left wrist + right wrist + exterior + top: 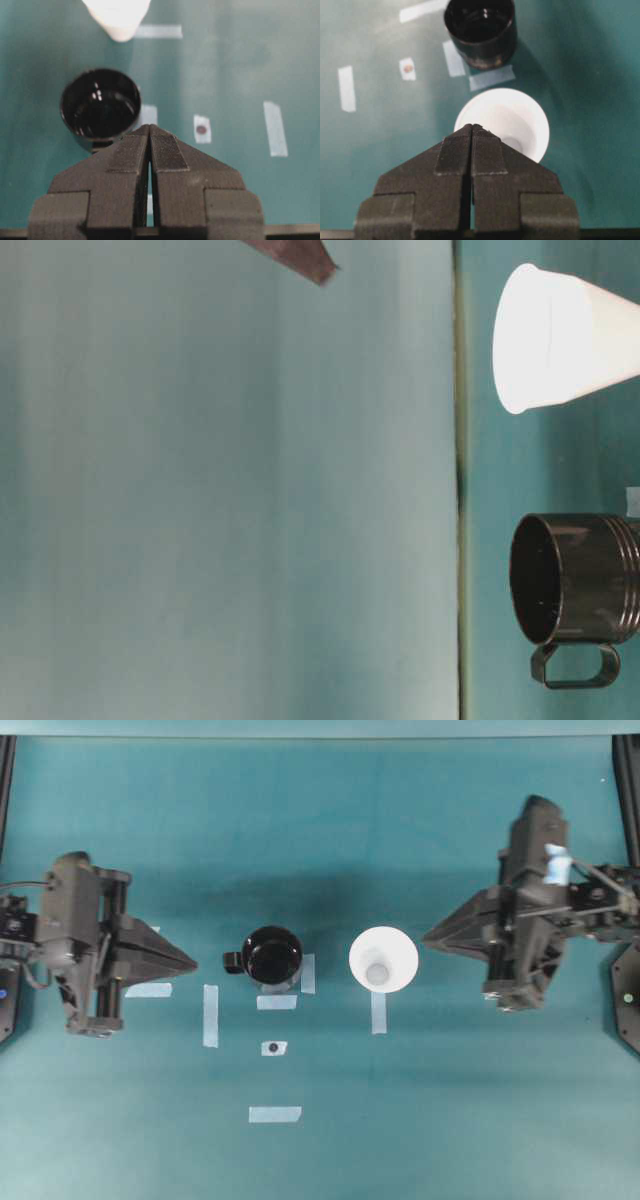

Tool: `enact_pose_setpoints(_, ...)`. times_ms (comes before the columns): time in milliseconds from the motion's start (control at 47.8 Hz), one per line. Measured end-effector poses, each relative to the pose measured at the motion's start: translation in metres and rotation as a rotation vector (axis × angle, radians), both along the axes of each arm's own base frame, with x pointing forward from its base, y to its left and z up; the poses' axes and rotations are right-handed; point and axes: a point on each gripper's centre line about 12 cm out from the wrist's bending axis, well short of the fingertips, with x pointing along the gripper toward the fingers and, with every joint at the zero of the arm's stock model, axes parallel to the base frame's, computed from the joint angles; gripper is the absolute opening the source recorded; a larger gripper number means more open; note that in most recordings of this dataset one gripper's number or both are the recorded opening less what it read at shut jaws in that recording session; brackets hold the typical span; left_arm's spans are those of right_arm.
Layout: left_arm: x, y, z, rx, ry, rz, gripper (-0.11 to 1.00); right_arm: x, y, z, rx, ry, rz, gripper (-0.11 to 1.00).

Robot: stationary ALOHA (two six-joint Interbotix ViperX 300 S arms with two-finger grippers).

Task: Holding the cup holder with the left arm, the right arm places the cup into the cup holder.
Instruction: 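Move left gripper to black holder handle, right gripper above white cup, then open both grippers and lower them around holder handle and cup rim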

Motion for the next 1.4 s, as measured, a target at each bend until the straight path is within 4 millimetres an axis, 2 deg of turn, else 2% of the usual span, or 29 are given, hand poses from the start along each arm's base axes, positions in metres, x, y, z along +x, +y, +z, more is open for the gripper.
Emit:
enact_pose_setpoints(209,0.009,0.0,-0.01,0.004,0.058,-0.002,0.03,0.006,-0.007,-0.021,0.014,0.109,-0.02,0.0)
enact_pose_setpoints(418,0.013,0.003,-0.015,0.024,0.088,-0.005,0.03,0.006,-0.018,-0.033,0.033,0.181,-0.059,0.0)
enact_pose_setpoints(606,0.012,0.009,-0.019,0.028,0.117,0.01,0.03,0.009,-0.021,-0.035,0.038,0.205,-0.069,0.0)
enact_pose_setpoints(1087,0.019,0.028,-0.048,0.09,0.244,0.018,0.03,0.018,-0.027,-0.051,0.045,0.276,-0.079,0.0)
enact_pose_setpoints(1401,0.022,0.029,-0.055,0.092,0.267,0.013,0.03,0.026,-0.03,-0.055,0.041,0.29,-0.081,0.0)
